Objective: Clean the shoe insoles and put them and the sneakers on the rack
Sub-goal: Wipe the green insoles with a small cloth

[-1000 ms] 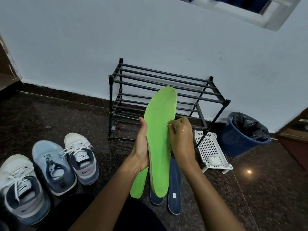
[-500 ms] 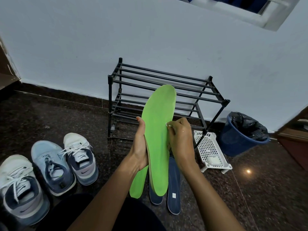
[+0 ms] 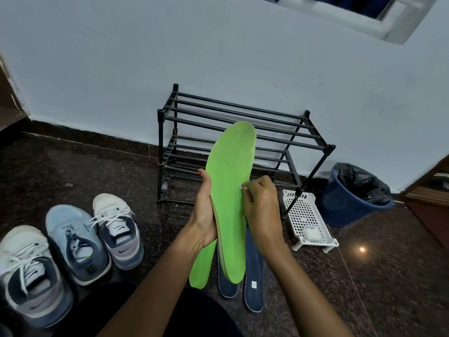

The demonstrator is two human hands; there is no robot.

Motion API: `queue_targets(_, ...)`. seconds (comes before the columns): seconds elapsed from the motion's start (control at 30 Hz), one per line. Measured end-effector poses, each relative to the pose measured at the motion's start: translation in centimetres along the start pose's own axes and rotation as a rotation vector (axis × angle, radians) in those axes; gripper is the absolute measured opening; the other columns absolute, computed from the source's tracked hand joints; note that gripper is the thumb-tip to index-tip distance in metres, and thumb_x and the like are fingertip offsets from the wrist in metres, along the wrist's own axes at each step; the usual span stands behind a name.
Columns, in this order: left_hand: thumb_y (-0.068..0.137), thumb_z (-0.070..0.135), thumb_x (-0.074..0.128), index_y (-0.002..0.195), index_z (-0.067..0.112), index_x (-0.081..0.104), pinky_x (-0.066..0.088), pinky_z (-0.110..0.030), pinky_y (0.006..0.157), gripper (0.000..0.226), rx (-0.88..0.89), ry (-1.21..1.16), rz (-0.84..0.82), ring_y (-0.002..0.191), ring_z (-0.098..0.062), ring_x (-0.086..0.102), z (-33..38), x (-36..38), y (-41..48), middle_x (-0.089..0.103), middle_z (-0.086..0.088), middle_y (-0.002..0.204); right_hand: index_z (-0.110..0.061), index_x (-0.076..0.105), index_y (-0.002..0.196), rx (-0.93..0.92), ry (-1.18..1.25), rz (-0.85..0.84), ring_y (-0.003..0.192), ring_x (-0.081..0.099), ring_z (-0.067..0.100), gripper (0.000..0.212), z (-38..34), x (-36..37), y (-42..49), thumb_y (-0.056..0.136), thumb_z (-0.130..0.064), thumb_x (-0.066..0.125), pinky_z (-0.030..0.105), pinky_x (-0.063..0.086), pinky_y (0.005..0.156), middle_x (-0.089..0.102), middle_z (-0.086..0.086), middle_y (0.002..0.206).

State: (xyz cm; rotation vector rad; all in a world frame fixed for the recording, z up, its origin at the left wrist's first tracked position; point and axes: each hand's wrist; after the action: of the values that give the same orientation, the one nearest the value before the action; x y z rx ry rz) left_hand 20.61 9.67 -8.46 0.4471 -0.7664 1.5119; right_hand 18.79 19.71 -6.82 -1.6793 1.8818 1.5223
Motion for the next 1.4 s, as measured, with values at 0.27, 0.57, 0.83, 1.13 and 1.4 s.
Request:
queue_targets(0.27, 0.088, 0.069, 0.012, 0.105, 0.012, 0.066, 0.054, -0.036, 0.072, 0.08, 0.038, -0.029, 0.028, 0.086, -0.024, 0.07, 0.2, -0.5, 0.2, 0.073, -0.011, 0.098, 0.007, 0.065, 0.09, -0.078, 0.015, -0.043, 0.077, 0.048, 0.021, 0.01, -1.2, 0.7, -1.8, 0.084, 0.002, 0.058, 0.028, 0.04, 0.062, 0.05, 0.009, 0.082)
queue_targets(0.57, 0.088, 0.07, 0.011, 0.102, 0.014, 0.068, 0.054, -0.04, 0.078, 0.081, 0.001, -0.002, 0.004, 0.084, -0.024, 0.07, -0.1, 0.0, 0.1, 0.073, -0.012, 0.097, 0.007, 0.065, 0.09, 0.005, -0.014, 0.015, 0.077, 0.049, 0.025, 0.011, 0.3, 0.2, -0.1, 0.085, 0.004, 0.055, 0.027, 0.033, 0.059, 0.042, 0.002, 0.082)
queue_targets(0.83, 0.088, 0.069, 0.013, 0.106, 0.011, 0.066, 0.053, -0.037, 0.076, 0.081, 0.042, -0.046, 0.032, 0.089, -0.025, 0.069, 0.1, -0.5, 0.3, 0.072, -0.012, 0.101, 0.006, 0.066, 0.093, -0.092, 0.023, -0.068, 0.079, 0.049, 0.021, 0.012, -1.3, 0.7, -2.2, 0.084, 0.003, 0.057, 0.026, 0.038, 0.062, 0.053, 0.011, 0.084)
queue_targets(1.13, 0.088, 0.069, 0.011, 0.105, 0.012, 0.066, 0.055, -0.039, 0.078, 0.08, 0.012, -0.027, -0.003, 0.088, -0.025, 0.07, -0.1, -0.2, 0.0, 0.072, -0.012, 0.099, 0.008, 0.064, 0.086, -0.017, -0.033, -0.017, 0.077, 0.05, 0.026, 0.008, -0.3, 0.2, -1.0, 0.082, 0.008, 0.057, 0.036, 0.044, 0.058, 0.051, 0.012, 0.082)
queue_targets(1.4, 0.087, 0.069, 0.013, 0.108, 0.011, 0.065, 0.054, -0.038, 0.078, 0.081, 0.043, -0.044, 0.022, 0.089, -0.025, 0.069, 0.3, -0.4, 0.1, 0.071, -0.013, 0.101, 0.005, 0.066, 0.091, -0.085, 0.027, -0.06, 0.077, 0.049, 0.021, 0.011, -1.4, 0.1, -2.6, 0.083, 0.003, 0.059, 0.03, 0.043, 0.06, 0.051, 0.009, 0.082)
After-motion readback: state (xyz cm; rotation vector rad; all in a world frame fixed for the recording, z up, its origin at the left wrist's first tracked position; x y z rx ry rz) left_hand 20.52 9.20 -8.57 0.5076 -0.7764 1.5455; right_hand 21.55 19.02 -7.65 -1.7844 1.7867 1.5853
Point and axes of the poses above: each hand's wrist, its own y-axis towards the middle knuckle, its own x-axis out of the palm, z = x × y
